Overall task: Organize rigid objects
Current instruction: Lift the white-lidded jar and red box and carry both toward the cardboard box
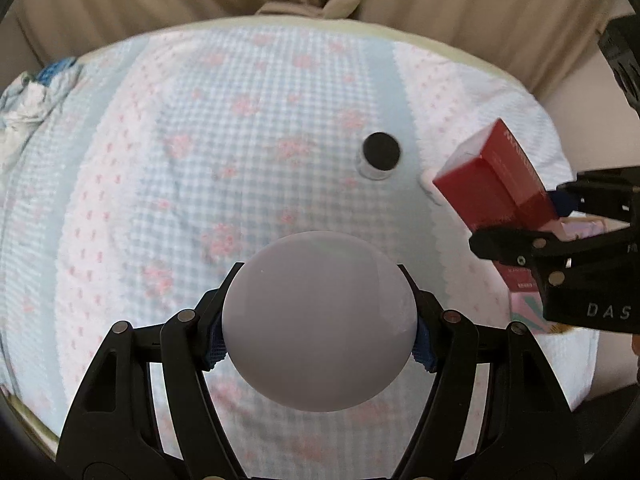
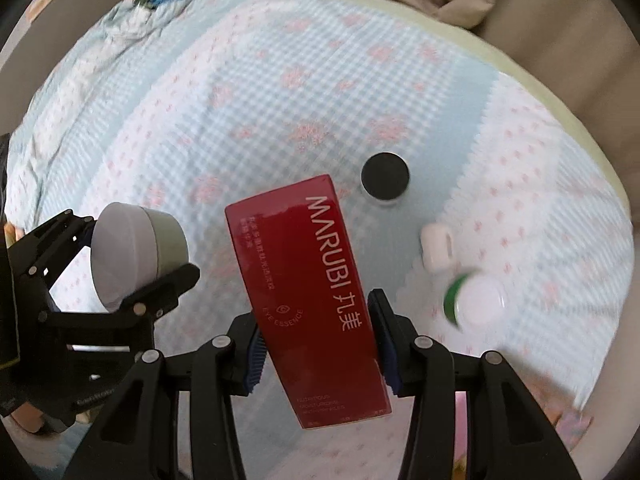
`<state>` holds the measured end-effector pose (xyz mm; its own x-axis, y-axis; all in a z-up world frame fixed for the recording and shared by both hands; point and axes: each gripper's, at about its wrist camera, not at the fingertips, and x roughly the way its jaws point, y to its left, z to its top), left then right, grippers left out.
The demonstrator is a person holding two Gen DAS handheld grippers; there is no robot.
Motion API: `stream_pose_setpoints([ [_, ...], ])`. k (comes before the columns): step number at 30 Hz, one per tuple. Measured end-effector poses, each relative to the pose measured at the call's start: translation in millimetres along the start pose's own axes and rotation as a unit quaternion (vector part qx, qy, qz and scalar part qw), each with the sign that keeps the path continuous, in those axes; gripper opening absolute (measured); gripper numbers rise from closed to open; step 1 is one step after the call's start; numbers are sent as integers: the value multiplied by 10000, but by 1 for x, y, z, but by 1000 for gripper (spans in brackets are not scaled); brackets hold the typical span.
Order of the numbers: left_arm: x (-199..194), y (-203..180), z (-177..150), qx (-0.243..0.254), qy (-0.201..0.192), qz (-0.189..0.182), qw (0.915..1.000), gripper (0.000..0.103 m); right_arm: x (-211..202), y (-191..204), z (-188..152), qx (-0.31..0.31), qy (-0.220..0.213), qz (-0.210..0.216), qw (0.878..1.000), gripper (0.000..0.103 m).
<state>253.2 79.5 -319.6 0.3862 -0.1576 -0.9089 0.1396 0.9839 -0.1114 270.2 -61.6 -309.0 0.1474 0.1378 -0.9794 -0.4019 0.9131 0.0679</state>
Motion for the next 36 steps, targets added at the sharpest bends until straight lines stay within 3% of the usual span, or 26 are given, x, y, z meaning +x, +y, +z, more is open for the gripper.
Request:
stream_pose_setpoints([
  [11, -92, -63, -20, 293, -242, -224, 9990, 67, -81, 3, -79, 711, -263, -5, 9971, 43],
  [20, -134, -162, -30, 224, -410, -535, 9975, 67, -140, -58, -160, 1200, -585, 22, 9910, 43],
  [27, -117, -244, -29, 308, -363, -617, 9970, 67, -167, -148, -222, 1716, -710, -196, 9824, 43],
  [32, -86, -298, -26, 420, -182, -648, 9968, 67, -166, -214, -256, 2107, -634, -499, 9742, 43],
  [36, -57, -338, -22, 621, -32, -635, 9960, 67, -156, -266, -278, 2487, -566, -510, 9656, 43],
])
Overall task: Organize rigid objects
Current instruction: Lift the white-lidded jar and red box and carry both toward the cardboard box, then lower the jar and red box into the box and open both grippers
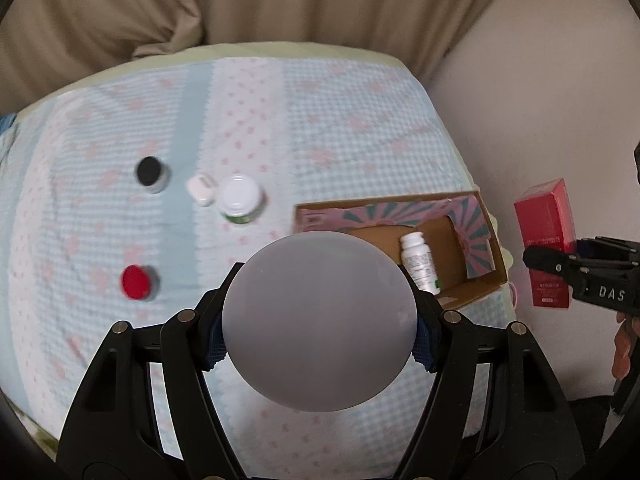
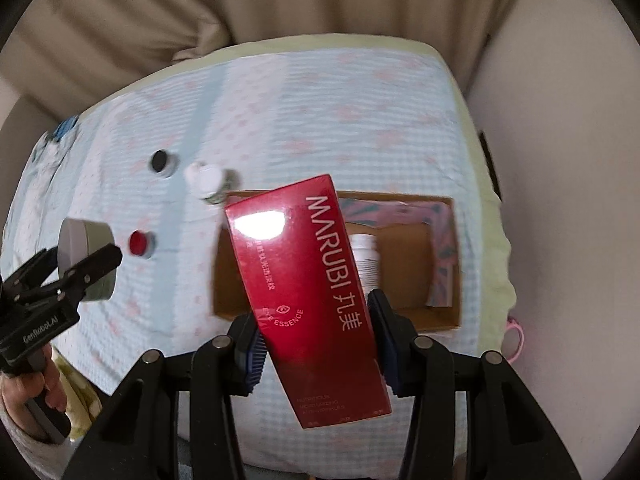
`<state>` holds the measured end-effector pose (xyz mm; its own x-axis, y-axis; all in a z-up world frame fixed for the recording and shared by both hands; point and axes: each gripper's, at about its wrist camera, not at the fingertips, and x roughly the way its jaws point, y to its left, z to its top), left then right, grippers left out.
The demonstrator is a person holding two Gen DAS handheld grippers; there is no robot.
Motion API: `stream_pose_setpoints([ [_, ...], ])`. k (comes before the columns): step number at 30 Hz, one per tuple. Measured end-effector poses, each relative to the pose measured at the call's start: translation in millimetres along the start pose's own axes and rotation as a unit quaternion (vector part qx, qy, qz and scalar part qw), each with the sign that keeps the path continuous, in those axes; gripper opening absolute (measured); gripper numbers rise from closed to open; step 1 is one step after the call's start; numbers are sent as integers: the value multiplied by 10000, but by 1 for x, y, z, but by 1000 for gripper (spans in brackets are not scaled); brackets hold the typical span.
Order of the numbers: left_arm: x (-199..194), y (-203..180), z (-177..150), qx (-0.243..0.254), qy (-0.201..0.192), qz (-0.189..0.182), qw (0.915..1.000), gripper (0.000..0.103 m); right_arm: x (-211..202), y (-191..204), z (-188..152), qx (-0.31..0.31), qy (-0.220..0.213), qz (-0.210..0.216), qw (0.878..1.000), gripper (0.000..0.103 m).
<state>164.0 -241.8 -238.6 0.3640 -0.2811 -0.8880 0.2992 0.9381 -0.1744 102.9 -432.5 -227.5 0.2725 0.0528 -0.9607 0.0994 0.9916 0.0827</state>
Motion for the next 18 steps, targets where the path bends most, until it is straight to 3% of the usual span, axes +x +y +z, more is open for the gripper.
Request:
stream_pose_setpoints([
  [9, 88, -66, 21, 551, 557, 43, 9969, 67, 63, -76, 4, 779, 415, 118, 9960, 43],
  [18, 193, -93, 27, 772, 1140, 112, 9904, 67, 139, -103, 12, 1356, 740, 252, 9877, 43],
])
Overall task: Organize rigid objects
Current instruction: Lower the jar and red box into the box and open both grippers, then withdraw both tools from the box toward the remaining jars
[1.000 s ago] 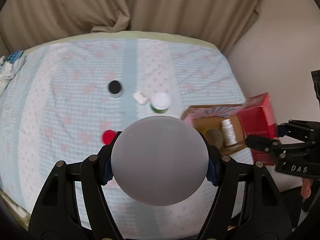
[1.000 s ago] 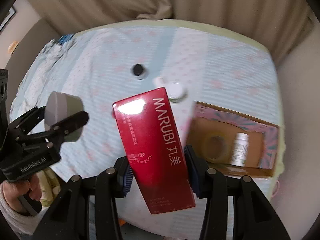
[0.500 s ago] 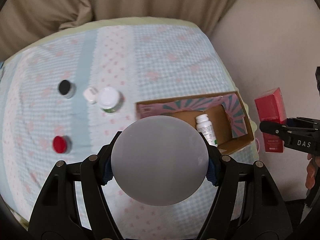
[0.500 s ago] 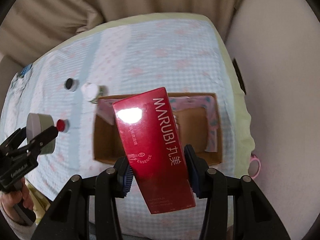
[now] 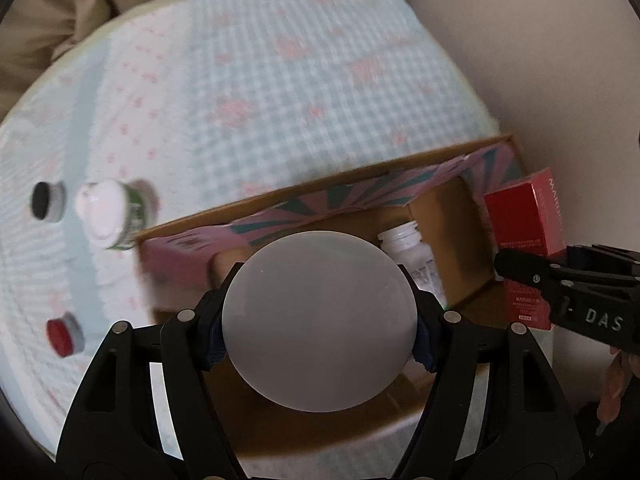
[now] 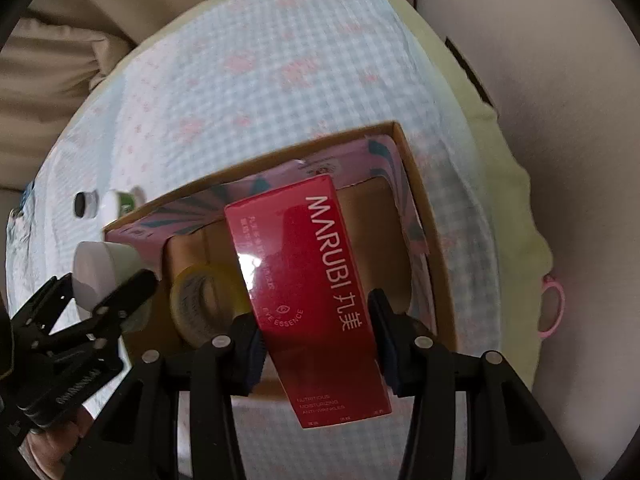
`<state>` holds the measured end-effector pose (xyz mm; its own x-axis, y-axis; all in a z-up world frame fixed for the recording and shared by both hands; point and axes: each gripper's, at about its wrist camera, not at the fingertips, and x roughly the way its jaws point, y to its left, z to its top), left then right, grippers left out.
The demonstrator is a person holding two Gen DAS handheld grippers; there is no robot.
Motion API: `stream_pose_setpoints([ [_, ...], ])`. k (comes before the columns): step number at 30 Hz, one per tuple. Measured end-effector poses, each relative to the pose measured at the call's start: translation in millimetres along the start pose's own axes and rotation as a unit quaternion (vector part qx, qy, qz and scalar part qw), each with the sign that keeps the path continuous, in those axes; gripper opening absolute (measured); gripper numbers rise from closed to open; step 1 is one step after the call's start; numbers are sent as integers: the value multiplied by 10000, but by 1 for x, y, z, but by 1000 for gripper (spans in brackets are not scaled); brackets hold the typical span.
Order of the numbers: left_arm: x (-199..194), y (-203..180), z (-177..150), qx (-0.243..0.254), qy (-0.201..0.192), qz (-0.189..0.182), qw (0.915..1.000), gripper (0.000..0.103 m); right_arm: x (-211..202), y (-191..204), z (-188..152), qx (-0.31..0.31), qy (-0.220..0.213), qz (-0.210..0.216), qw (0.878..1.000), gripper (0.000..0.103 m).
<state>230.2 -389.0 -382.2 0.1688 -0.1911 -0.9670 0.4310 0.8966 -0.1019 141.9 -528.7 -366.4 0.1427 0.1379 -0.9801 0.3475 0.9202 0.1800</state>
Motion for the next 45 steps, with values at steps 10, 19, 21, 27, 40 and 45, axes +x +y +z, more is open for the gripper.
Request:
stream_pose_setpoints([
  [10, 24, -9, 10, 160, 290, -56, 9994, 102, 30, -18, 7, 379, 137, 373, 9985, 47],
  [19, -7, 14, -1, 8, 68, -17, 10000, 103, 13, -22, -2, 290, -135, 636, 9975, 103],
  [21, -14, 19, -2, -77, 14, -28, 10000, 103, 15, -23, -7, 354, -100, 628, 9974, 103],
  [27, -33, 21, -11, -76, -88, 35, 9999, 103, 3, -17, -14, 339, -194, 640, 9972, 103],
  [40, -109, 54, -51, -307, -624, 153, 9975, 103, -51, 5, -37, 196, -760, 634, 9949, 103],
  [45, -154, 86, -77, -539, -897, 300, 9941, 103, -78, 38, -55, -197, -982, 421, 9941, 103],
])
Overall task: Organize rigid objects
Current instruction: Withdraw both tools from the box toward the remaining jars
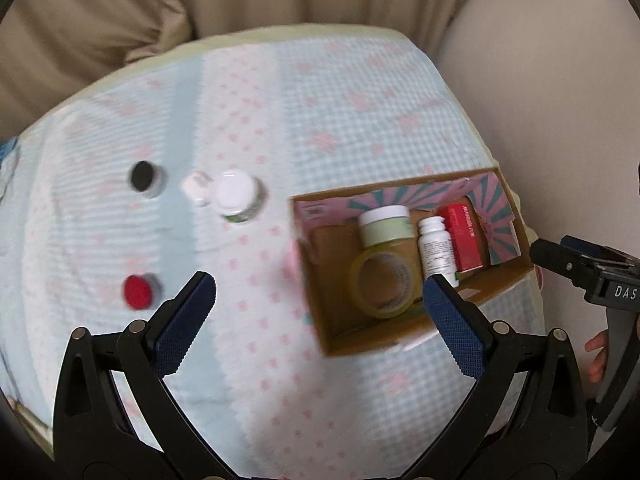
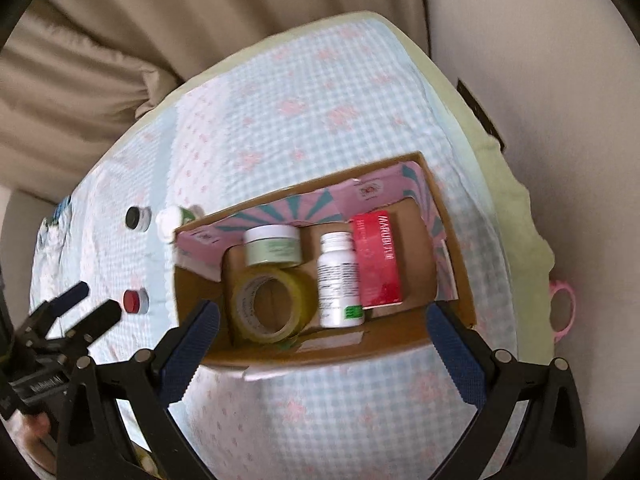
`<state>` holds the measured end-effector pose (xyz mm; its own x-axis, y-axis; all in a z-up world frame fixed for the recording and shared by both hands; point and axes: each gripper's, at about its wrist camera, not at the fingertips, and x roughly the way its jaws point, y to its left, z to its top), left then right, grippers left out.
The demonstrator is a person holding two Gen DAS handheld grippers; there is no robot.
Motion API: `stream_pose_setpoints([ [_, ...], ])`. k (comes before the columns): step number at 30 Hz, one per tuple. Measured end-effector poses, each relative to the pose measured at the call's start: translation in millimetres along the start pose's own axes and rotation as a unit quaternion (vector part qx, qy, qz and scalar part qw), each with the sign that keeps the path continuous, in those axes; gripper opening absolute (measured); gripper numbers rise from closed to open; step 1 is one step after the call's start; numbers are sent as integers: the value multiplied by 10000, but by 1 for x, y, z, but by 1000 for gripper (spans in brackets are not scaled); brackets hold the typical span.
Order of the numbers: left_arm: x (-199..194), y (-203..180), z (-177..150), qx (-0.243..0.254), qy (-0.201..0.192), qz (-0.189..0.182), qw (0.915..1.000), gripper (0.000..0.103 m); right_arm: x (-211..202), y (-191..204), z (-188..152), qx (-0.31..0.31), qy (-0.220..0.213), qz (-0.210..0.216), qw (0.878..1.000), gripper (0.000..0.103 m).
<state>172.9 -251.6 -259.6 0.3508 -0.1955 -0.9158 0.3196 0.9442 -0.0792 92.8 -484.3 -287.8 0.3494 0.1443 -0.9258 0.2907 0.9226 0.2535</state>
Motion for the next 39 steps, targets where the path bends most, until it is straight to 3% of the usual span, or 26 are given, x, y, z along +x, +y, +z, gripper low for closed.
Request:
stream_pose_setpoints([
  [6, -54, 58, -25, -209, -243, 265, 9991, 103, -36, 64, -17, -589, -479, -100, 9971, 103],
  [11, -95, 118, -45, -361, -396, 383, 9978, 103, -55, 126, -30, -932, -621, -77, 9937, 103],
  [16, -111, 171, -57, -352, -418, 704, 9960, 103, -58, 186, -44, -1103, -881, -79, 9900, 103],
  [21, -113, 226, -67, -396, -401, 479, 9973, 103, -54, 229, -54, -983, -1172, -52, 9882, 103],
  [24, -108, 255, -71, -357, -406, 298, 9981, 103, -40, 255, -57, -981, -1069, -438, 9884, 103],
  [28, -86, 280, -73, -78, -248, 179, 9995, 103, -18, 275, -61, -727, -906, -642, 9912, 103],
  [33, -44, 293, -76, 162, 91, 126, 9997, 103, 14, 289, -66, -378, -733, -698, 9941, 103],
  [39, 8, 296, -79, 175, 482, 13, 9987, 103, 54, 301, -58, -681, -403, -929, 9925, 103],
])
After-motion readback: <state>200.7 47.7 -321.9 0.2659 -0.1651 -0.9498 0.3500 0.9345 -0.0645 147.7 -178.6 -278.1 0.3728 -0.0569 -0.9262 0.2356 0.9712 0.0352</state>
